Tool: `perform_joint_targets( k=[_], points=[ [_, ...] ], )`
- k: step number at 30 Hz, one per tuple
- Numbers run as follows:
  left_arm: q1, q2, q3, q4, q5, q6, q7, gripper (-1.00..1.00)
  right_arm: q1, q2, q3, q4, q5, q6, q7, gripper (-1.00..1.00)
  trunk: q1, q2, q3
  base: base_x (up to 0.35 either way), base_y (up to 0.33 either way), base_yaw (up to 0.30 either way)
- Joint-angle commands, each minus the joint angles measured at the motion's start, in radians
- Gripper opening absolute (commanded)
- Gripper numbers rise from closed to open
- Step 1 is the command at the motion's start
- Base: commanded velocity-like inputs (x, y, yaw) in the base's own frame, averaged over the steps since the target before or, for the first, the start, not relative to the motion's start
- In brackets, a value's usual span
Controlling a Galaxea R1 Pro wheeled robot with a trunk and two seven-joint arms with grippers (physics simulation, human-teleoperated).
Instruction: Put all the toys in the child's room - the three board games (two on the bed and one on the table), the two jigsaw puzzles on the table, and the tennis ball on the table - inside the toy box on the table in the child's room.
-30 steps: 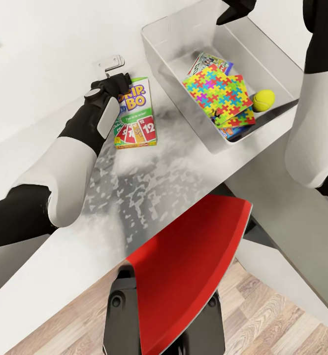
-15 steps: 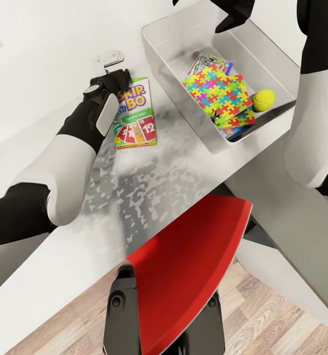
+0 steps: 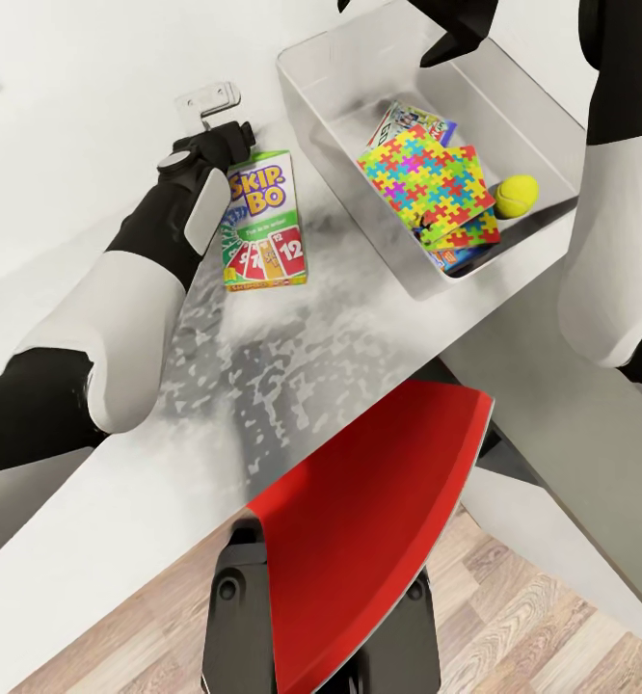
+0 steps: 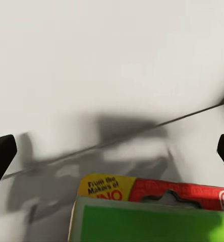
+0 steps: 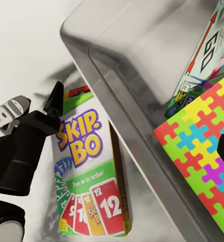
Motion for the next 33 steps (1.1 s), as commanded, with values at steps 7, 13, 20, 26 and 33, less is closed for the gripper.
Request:
perform_joint_targets(
  k=[7,13,20,26,33],
  points=[
    [-0.001,0.000,0.000,0.001,0.006,0.008,0.004,1.00,-0.001,0.004,0.000,0.001,-0.010,0.011,-0.010,1.00,0.001,-0.002,-0.007,0.000,0.000,0.000],
    [-0.002,0.000,0.001,0.002,0.007,0.016,0.003,1.00,-0.001,0.006,0.000,0.000,-0.010,0.011,-0.010,1.00,0.001,-0.002,-0.011,0.000,0.000,0.000],
    [-0.001,0.000,0.001,0.003,0.006,0.033,0.002,1.00,-0.002,0.006,-0.001,0.000,-0.010,0.010,-0.010,1.00,0.001,-0.002,-0.012,0.000,0.000,0.000],
    [-0.002,0.000,0.001,0.003,0.006,0.042,0.002,1.00,-0.002,0.006,-0.001,0.000,-0.010,0.010,-0.010,1.00,0.001,-0.002,-0.012,0.000,0.000,0.000],
    [-0.002,0.000,-0.001,0.003,0.005,0.049,0.002,1.00,-0.002,0.006,-0.001,0.000,-0.010,0.010,-0.010,1.00,0.001,-0.002,-0.012,0.000,0.000,0.000]
  ],
)
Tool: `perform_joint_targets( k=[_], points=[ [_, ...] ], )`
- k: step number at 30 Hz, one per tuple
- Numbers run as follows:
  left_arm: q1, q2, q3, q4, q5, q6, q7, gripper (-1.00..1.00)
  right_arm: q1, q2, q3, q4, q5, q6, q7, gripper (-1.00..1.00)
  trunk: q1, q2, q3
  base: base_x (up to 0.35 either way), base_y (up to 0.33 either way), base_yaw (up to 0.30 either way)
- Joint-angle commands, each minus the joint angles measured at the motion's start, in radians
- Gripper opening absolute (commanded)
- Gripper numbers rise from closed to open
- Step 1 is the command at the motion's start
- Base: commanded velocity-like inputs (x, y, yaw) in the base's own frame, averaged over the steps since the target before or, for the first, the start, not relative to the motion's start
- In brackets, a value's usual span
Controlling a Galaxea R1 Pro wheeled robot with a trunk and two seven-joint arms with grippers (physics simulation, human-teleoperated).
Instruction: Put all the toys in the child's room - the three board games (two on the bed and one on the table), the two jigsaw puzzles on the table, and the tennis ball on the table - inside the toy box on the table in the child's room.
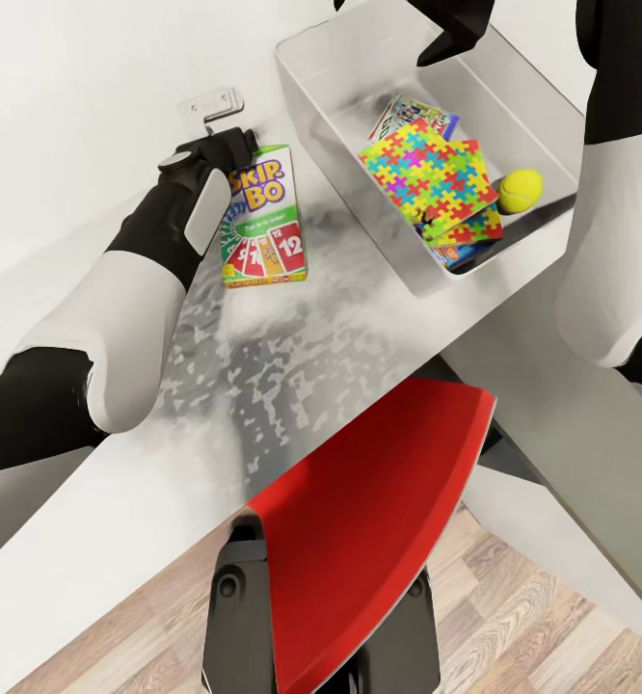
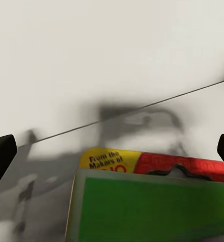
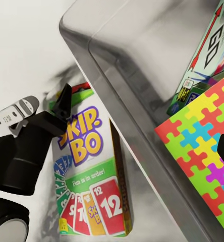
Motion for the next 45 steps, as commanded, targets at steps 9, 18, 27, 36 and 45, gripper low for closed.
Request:
perform_joint_targets(
  k=[9,18,27,36,45],
  points=[
    [0.000,0.000,-0.003,-0.003,0.008,0.018,0.004,1.00,-0.001,0.001,-0.001,0.000,-0.009,0.010,-0.010,1.00,0.001,-0.002,-0.001,0.000,0.000,0.000],
    [-0.002,0.000,-0.003,-0.004,0.019,0.030,0.004,1.00,-0.001,0.000,-0.001,0.000,-0.009,0.009,-0.010,1.00,0.001,-0.002,-0.001,0.000,0.000,0.000],
    [-0.038,0.000,-0.003,-0.005,0.065,0.074,0.004,1.00,-0.001,0.001,-0.002,0.000,-0.007,0.004,-0.010,1.00,0.001,-0.002,-0.001,0.000,0.000,0.000],
    [-0.043,0.000,-0.003,-0.003,0.069,0.082,0.004,1.00,-0.001,0.001,0.000,0.000,-0.008,0.004,-0.010,1.00,0.001,-0.002,-0.003,0.000,0.000,-0.014],
    [-0.043,0.000,-0.003,-0.002,0.067,0.081,0.004,1.00,-0.002,0.005,0.000,0.000,-0.008,0.004,-0.010,1.00,0.001,-0.002,-0.011,0.000,0.000,-0.071]
  ],
)
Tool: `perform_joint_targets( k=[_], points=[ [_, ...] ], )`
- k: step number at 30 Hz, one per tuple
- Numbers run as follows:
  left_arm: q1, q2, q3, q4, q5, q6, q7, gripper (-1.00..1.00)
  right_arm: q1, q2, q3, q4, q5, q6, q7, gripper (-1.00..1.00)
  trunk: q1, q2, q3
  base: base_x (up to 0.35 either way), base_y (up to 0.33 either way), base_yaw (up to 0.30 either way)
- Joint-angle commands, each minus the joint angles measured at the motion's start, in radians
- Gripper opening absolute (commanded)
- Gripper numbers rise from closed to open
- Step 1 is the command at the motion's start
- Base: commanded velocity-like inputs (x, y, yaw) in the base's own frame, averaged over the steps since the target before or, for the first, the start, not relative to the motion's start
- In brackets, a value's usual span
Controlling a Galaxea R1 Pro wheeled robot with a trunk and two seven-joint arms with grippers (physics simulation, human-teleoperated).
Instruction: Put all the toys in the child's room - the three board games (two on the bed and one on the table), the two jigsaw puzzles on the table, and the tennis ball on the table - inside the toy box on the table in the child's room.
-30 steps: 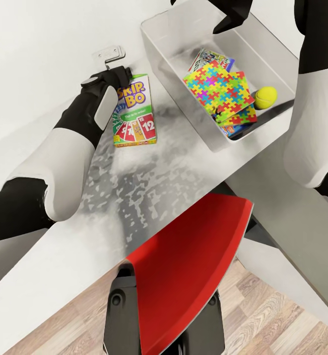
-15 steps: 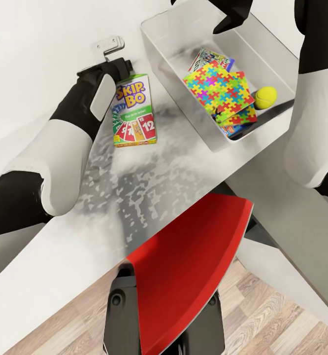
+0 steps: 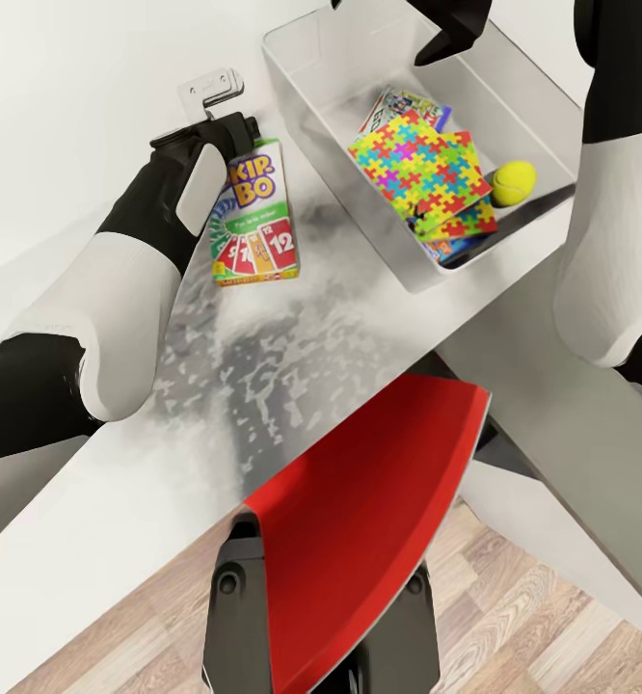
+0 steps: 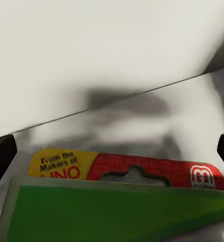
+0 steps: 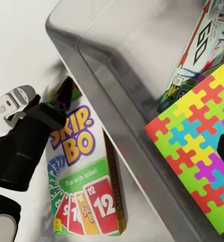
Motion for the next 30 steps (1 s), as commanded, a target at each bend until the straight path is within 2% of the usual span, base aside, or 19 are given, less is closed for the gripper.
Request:
perform_joint_targets(
  k=[1,22,30],
  points=[
    [0.000,0.000,0.000,-0.002,0.007,0.004,0.005,1.00,-0.001,0.001,0.000,0.000,-0.008,0.010,-0.010,1.00,0.001,-0.002,-0.002,0.000,0.000,-0.050],
    [-0.001,0.000,0.000,0.001,0.008,-0.002,0.005,1.00,-0.001,0.003,-0.001,0.002,-0.008,0.012,-0.010,1.00,0.001,-0.002,-0.004,0.000,0.000,-0.006],
    [-0.001,0.000,-0.002,0.036,0.009,0.003,0.005,1.00,-0.001,0.005,-0.001,0.003,-0.007,0.011,-0.010,1.00,0.001,-0.002,-0.004,0.000,0.000,0.000]
  ],
)
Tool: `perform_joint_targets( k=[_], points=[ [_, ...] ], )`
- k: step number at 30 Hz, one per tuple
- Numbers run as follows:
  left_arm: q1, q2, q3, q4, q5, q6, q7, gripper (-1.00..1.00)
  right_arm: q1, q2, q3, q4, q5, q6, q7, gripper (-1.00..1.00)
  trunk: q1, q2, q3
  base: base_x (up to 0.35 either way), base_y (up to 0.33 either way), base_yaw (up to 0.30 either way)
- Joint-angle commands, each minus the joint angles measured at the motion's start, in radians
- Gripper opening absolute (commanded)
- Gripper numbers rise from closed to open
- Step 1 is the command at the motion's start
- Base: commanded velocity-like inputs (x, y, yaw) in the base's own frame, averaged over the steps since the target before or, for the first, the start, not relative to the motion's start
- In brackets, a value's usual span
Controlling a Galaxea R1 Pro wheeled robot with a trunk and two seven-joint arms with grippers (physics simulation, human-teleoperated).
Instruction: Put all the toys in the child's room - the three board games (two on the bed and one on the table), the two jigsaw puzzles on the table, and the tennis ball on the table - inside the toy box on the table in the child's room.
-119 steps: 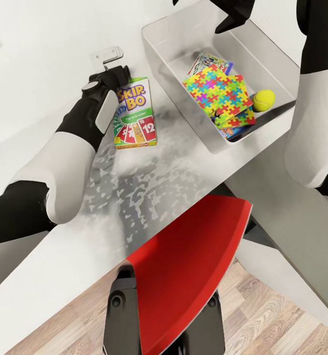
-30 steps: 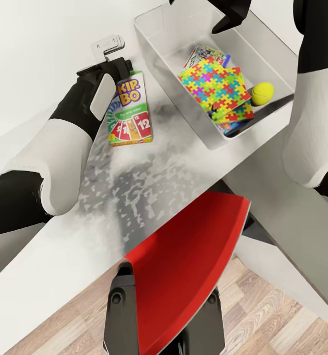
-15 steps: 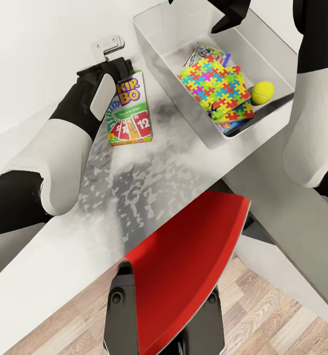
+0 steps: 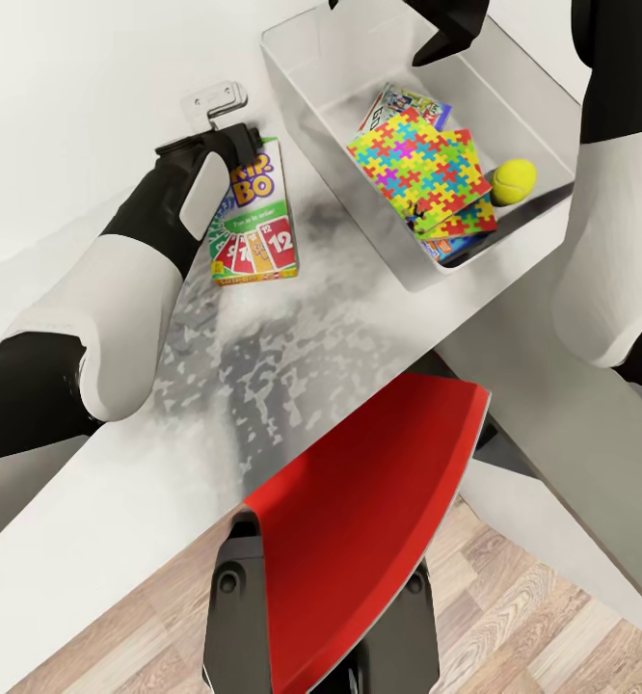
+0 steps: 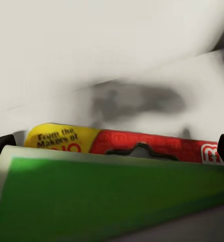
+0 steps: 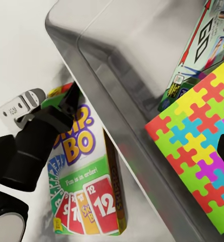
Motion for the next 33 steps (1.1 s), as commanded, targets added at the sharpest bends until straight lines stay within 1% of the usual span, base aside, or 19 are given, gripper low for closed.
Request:
perform_joint_targets(
  k=[1,8,22,28,33],
  points=[
    [0.000,0.000,-0.001,0.002,0.012,0.005,0.006,1.00,-0.001,0.002,0.000,0.000,-0.008,0.010,-0.010,1.00,0.001,-0.001,-0.001,0.000,0.000,0.000],
    [0.000,0.000,-0.002,0.005,0.012,0.003,0.005,1.00,-0.001,0.014,0.000,0.011,-0.008,0.010,-0.010,1.00,0.001,-0.001,-0.001,0.000,0.000,0.000],
    [0.001,0.000,-0.003,0.004,0.009,-0.008,0.006,1.00,-0.001,0.017,0.000,0.013,-0.008,0.012,-0.010,1.00,0.001,-0.001,-0.001,0.000,0.000,0.000],
    [0.001,0.000,-0.004,0.005,0.005,-0.057,0.006,1.00,-0.001,0.017,0.000,0.013,-0.008,0.012,-0.010,1.00,0.001,-0.001,-0.001,0.000,0.000,0.000],
    [0.001,0.000,-0.005,0.006,0.005,-0.065,0.006,1.00,-0.005,0.017,-0.001,0.013,-0.007,0.012,-0.010,1.00,0.001,-0.001,-0.001,-0.013,-0.022,0.000]
  ],
)
